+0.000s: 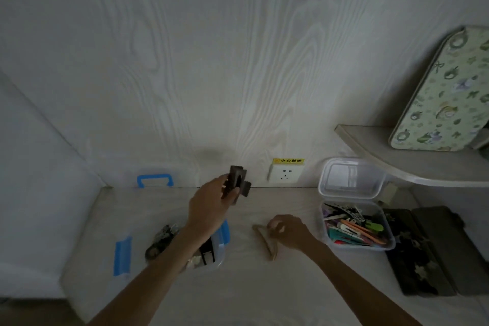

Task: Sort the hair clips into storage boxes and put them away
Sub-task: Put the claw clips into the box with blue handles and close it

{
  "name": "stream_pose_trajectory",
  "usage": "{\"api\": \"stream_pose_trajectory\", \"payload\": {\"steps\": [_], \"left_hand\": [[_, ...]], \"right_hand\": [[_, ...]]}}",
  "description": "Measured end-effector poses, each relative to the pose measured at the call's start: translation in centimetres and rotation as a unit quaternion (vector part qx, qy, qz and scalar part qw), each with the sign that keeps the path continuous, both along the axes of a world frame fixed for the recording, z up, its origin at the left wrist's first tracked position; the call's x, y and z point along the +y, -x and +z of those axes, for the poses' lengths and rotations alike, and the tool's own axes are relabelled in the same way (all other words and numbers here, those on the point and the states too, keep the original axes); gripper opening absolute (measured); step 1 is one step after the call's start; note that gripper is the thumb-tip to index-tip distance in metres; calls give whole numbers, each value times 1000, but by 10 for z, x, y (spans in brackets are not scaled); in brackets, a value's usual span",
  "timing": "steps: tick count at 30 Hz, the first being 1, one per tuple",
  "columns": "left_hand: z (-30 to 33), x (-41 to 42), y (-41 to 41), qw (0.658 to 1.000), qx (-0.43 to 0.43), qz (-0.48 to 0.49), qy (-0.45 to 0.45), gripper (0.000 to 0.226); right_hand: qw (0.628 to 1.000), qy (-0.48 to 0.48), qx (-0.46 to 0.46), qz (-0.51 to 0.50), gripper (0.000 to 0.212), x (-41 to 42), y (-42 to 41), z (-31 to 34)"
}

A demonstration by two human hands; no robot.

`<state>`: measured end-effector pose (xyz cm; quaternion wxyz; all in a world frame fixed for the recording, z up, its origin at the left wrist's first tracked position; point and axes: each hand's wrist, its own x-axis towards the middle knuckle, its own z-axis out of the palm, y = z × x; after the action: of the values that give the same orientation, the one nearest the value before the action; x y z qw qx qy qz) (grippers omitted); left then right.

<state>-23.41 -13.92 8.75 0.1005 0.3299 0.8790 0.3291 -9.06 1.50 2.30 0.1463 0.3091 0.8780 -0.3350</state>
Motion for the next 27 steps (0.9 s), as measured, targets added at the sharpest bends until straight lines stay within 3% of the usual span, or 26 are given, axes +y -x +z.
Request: {"api": "stream_pose_trajectory", "payload": {"steps": [2, 5, 8, 14, 18, 21, 24, 27], "left_hand": [[14, -34, 1, 998, -33, 42, -28, 35], [24, -94, 7, 987, -71, 136, -53, 34], [13, -147, 12, 970, -107, 215, -29, 36], [-28, -186, 12, 982, -21, 164, 94, 46], [-22, -176, 15, 966, 124, 133, 181, 29], [-17, -168, 17, 948, 142, 137, 249, 42], [-27, -165, 21, 939, 174, 88, 284, 39], [-38, -164, 25, 942, 166, 77, 280, 38]], "right_hand": [[993, -22, 111, -41, 7, -11, 7, 14], [949, -39, 284, -130, 16, -42, 22, 51], [930, -10, 362, -63, 18, -82, 42, 81], [935, -89, 284, 192, 24, -151, 78, 63], [945, -85, 212, 234, 32, -166, 79, 43], [916, -176, 208, 295, 38, -165, 65, 33], [898, -252, 150, 328, 40, -161, 55, 27], [918, -183, 85, 343, 49, -166, 56, 25]]}}
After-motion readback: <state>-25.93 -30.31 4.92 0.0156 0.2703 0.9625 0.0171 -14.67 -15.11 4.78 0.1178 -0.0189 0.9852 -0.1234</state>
